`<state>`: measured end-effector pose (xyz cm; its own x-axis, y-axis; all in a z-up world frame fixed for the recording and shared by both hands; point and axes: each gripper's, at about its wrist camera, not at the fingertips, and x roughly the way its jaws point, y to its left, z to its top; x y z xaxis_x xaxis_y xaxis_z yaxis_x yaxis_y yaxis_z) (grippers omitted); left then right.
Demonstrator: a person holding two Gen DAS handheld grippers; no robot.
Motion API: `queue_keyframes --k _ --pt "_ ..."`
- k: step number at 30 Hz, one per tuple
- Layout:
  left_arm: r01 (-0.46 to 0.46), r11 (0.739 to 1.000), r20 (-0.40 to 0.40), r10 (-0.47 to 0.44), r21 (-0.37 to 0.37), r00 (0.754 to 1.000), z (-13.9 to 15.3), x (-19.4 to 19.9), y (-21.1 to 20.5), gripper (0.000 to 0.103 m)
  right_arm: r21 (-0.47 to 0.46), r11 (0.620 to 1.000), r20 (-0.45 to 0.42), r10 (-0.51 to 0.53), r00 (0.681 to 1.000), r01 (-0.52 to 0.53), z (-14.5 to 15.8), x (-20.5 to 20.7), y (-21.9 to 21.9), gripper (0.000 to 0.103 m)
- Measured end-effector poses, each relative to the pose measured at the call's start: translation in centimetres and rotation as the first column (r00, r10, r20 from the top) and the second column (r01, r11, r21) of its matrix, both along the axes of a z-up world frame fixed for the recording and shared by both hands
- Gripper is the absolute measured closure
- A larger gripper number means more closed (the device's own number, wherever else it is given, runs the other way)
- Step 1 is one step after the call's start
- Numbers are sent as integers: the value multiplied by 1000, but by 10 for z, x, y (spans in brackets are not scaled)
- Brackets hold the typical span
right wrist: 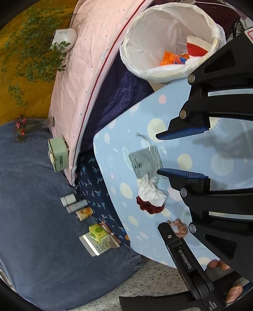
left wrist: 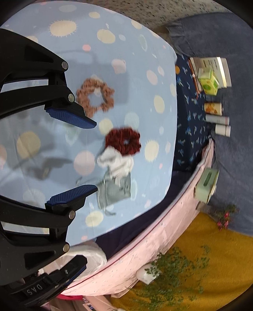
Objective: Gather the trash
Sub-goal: 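Move both tools back over the table toward the scrunchies, then grasp the pink scrunchie with the left tool while the right tool grasps a white tissue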
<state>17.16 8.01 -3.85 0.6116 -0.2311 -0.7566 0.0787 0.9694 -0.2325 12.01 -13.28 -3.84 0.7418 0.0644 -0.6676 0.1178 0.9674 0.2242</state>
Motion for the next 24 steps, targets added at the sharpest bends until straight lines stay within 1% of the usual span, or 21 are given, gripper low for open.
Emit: queue_keyframes --k 4,7,10,13,14,15,20,24 --pt "-61 998 -30 61 -5 998 -12 5 29 39 -5 1000 -14 28 1000 -28 -5 13 17 72" --pt "-105 994 -49 106 12 993 -22 9 51 34 -4 999 -28 47 999 -47 -11 24 27 72" --pt "-141 990 -72 142 18 987 -33 14 70 34 -4 998 -44 63 997 -63 -18 37 38 72" --pt "-181 983 -105 182 20 978 -45 22 88 34 -2 997 -56 73 996 -74 -27 53 50 63" --pt "-190 981 -109 192 25 975 -49 24 92 34 0 997 -62 78 995 -78 -30 57 52 62" --pt "-196 980 -112 198 31 974 -52 26 96 34 0 997 -62 78 995 -78 -30 57 52 62" --pt "-227 972 -147 234 64 961 -69 40 109 34 1 995 -98 100 990 -100 -47 87 70 62" --pt "-226 971 -159 237 80 958 -78 49 112 34 2 994 -113 110 987 -111 -57 111 82 62"
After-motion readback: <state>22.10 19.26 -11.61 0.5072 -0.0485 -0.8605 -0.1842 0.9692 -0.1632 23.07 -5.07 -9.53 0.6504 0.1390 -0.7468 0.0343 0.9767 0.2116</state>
